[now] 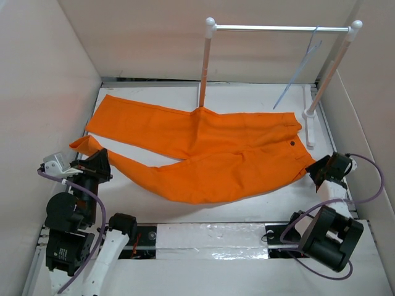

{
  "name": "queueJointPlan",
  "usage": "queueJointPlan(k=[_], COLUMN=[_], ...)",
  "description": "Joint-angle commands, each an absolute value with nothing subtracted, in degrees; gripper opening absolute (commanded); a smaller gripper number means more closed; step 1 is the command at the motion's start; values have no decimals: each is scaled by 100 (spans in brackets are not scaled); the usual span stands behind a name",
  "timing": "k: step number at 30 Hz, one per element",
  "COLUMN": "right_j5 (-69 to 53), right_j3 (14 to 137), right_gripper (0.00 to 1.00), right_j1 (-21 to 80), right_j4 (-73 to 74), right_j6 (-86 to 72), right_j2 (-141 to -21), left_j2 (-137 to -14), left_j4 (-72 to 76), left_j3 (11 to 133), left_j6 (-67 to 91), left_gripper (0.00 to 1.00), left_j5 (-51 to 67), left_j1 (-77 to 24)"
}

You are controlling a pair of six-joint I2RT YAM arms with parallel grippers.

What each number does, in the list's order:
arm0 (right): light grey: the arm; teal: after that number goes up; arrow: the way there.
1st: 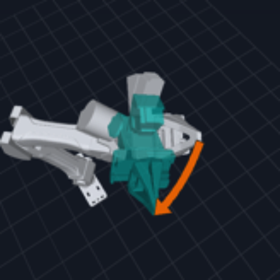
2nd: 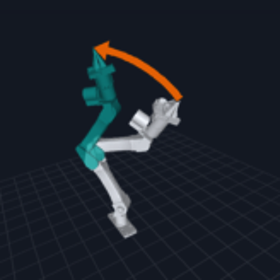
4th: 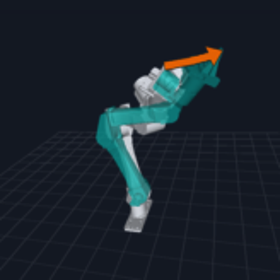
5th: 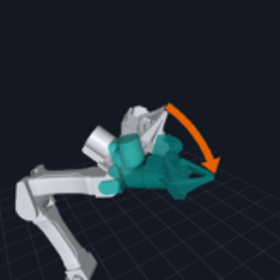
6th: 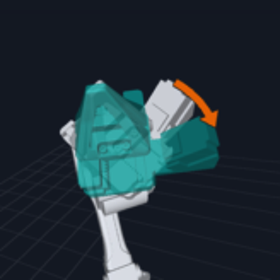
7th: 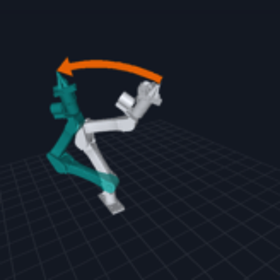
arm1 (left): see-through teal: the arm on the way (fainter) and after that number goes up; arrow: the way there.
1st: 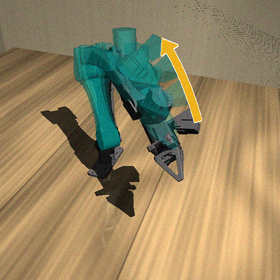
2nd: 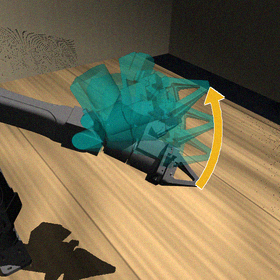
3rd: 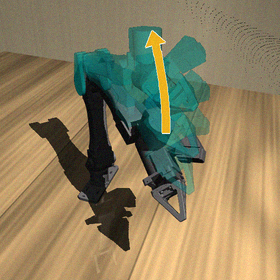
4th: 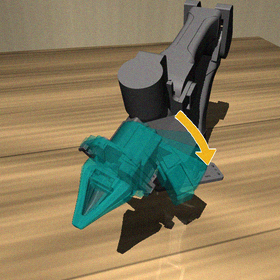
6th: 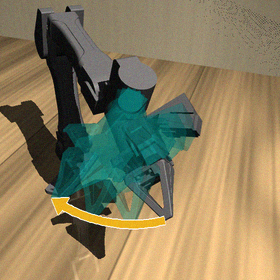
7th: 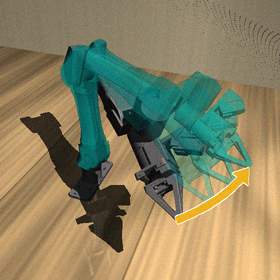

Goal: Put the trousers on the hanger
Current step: Flatten out the trousers at the center of the board, then fold the trousers at the center of the board.

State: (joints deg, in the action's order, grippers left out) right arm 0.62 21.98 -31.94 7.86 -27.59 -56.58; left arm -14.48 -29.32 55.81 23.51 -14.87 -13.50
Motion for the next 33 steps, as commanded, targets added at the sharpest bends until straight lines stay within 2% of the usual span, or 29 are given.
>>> queueJointPlan(k=[1, 4, 10, 13, 14, 15, 17, 18, 21, 23, 28, 33], right_j5=[-386, -834, -1133, -1239, -1248, -1231, -1257, -1274, -1231, -1056, -10, 869], right_j3=[2723, 2917, 2584, 2795, 2830, 2882, 2883, 2892, 2944, 2927, 3049, 3777], right_gripper=[58, 58, 58, 52, 49, 41, 32, 20, 0, 0, 0, 0], right_j1=[-3234, -3287, -3339, -3340, -3340, -3340, -3340, -3340, -3340, -3340, -3340, -3393], right_j4=[668, 458, -325, -149, -123, -80, -140, -141, -18, 307, 1642, 3090], right_j6=[-2628, -2531, -2847, -2909, -2944, -3005, -3041, -3058, -2998, -2988, -2945, -2787], right_j2=[-6080, -6591, -6881, -7135, -7189, -7224, -7277, -7295, -7243, -6954, -4951, -3746], left_j2=[-1310, -1240, -1152, -1151, -1151, -1143, -1134, -1125, -1108, -1107, -1090, -1107], left_j4=[-2356, -2312, -2241, -2241, -2250, -2241, -2215, -2197, -2188, -2180, -2101, -2004], left_j3=[5468, 5353, 5159, 5185, 5212, 5212, 5212, 5203, 5186, 5177, 5203, 5238], left_j6=[2294, 2276, 2276, 2250, 2250, 2250, 2233, 2215, 2180, 2153, 2162, 2267], left_gripper=[0, 0, 0, 0, 0, 0, 0, 0, 0, 0, 0, 0], left_j5=[-1784, -1854, -1960, -2048, -2074, -2083, -2144, -2162, -2311, -2442, -2610, -2724], left_j1=[-1520, -1573, -1740, -1740, -1740, -1740, -1740, -1740, -1740, -1740, -1740, -1845])
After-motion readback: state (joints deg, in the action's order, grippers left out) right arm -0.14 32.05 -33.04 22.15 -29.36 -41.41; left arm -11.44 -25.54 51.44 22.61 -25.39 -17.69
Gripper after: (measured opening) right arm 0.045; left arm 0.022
